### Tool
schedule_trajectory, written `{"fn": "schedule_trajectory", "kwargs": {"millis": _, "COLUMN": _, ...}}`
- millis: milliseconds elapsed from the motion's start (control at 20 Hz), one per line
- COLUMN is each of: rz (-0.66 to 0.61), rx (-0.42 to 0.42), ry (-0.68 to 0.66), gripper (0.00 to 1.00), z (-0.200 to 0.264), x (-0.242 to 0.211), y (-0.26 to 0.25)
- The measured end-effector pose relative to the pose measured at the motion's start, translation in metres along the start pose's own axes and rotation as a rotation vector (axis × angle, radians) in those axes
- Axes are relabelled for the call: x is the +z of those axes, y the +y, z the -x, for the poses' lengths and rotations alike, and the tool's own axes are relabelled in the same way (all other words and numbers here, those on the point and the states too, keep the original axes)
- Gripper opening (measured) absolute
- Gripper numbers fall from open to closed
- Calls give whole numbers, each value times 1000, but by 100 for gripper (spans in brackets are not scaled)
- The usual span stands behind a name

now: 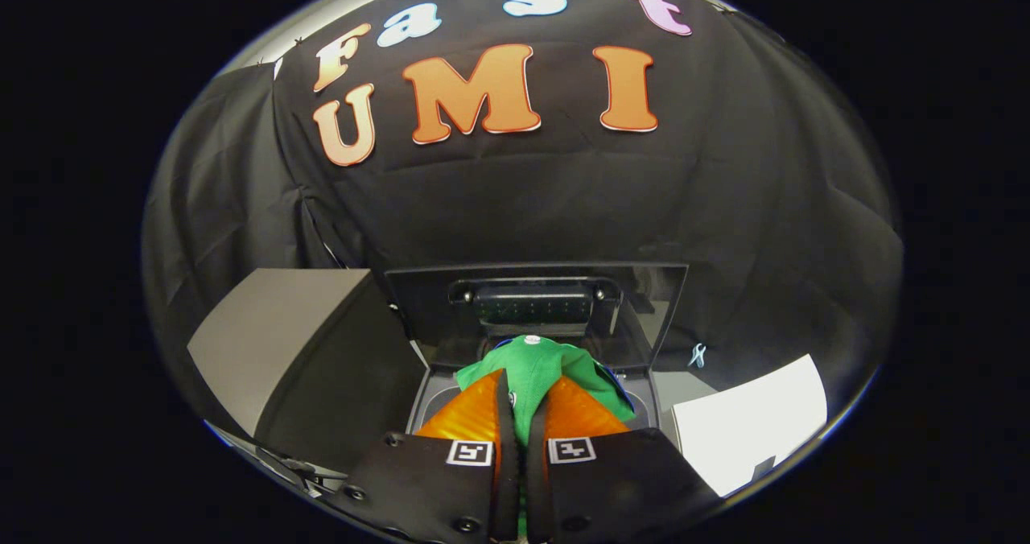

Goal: Put the clothes into the washing machine and then close the washing machine lid.

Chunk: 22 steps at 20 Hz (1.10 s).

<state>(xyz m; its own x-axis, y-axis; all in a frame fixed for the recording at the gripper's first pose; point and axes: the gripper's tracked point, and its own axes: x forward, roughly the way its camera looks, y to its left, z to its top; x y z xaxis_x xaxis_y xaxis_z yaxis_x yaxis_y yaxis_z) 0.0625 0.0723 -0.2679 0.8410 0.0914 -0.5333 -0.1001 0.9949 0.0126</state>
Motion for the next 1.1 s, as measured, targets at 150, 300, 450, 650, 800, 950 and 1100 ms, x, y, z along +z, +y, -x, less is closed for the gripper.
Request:
{"fn": "schedule_trajectory", "kwargs": {"millis": 150, "rz": 10, "rx": -13, "ry": 39, "gripper": 12, "z": -18, "x": -25, "y": -5}}
{"fn": "schedule_trajectory", "kwargs": {"millis": 300, "rz": 1, "rx": -17, "ry": 88, "gripper": 12, "z": -36, "x": -54, "y": -9}}
{"fn": "schedule_trajectory", "kwargs": {"millis": 450, "rz": 13, "rx": -26, "ry": 133, "gripper": 12, "z": -56, "x": -83, "y": -14}}
{"fn": "schedule_trajectory", "kwargs": {"millis": 650, "rz": 8, "rx": -37, "ry": 183, "gripper": 12, "z": -84, "x": -120, "y": -23}}
{"fn": "schedule_trajectory", "kwargs": {"millis": 800, "rz": -19, "rx": -45, "ry": 227, "gripper": 12, "z": -108, "x": -142, "y": -31}}
{"fn": "schedule_trajectory", "kwargs": {"millis": 950, "rz": -49, "rx": -72, "ry": 271, "gripper": 12, "z": -128, "x": -167, "y": -41}}
{"fn": "schedule_trajectory", "kwargs": {"millis": 1100, "rz": -61, "rx": -91, "ry": 317, "gripper": 12, "z": -146, "x": -189, "y": -47}}
